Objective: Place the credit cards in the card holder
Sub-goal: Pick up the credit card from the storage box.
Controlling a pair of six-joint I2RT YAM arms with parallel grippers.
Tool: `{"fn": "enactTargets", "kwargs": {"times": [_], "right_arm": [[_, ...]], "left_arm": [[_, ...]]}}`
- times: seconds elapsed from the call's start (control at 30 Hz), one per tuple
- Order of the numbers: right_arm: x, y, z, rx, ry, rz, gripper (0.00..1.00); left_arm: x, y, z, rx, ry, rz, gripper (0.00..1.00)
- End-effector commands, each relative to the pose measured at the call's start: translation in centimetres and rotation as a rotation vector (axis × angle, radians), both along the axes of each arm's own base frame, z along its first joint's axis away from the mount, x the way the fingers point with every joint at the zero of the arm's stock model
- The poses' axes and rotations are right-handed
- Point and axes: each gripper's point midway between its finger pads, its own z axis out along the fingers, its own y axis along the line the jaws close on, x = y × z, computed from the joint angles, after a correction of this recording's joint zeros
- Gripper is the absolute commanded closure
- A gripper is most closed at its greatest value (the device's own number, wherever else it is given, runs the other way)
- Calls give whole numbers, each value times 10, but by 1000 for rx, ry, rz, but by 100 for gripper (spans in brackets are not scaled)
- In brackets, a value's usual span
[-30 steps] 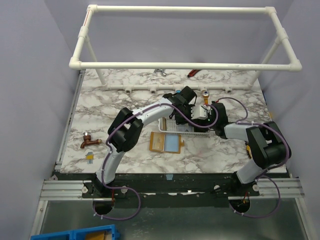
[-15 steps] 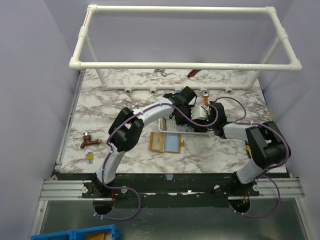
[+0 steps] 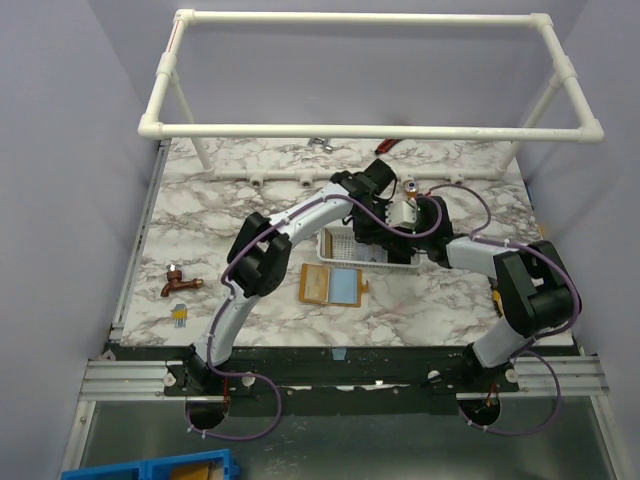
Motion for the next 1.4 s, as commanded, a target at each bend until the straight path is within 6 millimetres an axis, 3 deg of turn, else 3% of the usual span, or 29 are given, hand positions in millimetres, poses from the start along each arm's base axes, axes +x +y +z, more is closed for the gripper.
{"fn": "enactTargets", "kwargs": {"times": [0.0,0.33,0.5,0.67,0.8,0.83,0.87,1.1,1.23,1.37], "right_arm": [[14,7,6,-23,-12,9,57],[10,21,-18,-147,13,25,51],[3,15,-36,-263,39,17,48],[-2,0,-36,-339,41,-3,48],[-7,-2,-30,-343,47,0,51],[1,2,-19,-329,27,-6,53],[-9,-3,-29,-341,57,-2,56],[-4,0,-31,-344,77,-12,77],[3,0,-29,-356,65,-13,93],[4,-2,-21,-358,54,-19,99]], "left_arm": [[-12,-5,25,-53,41,-47,54],[-19,44,48,-103,150,126,50],[-38,71,34,-62,185,205,49],[-39,74,10,-7,184,258,49],[-31,64,12,-13,169,269,48],[-28,61,13,-19,166,271,48],[-24,58,15,-23,162,272,48],[5,42,10,19,115,272,48],[9,42,6,29,116,254,49],[4,43,6,19,145,242,49]]}}
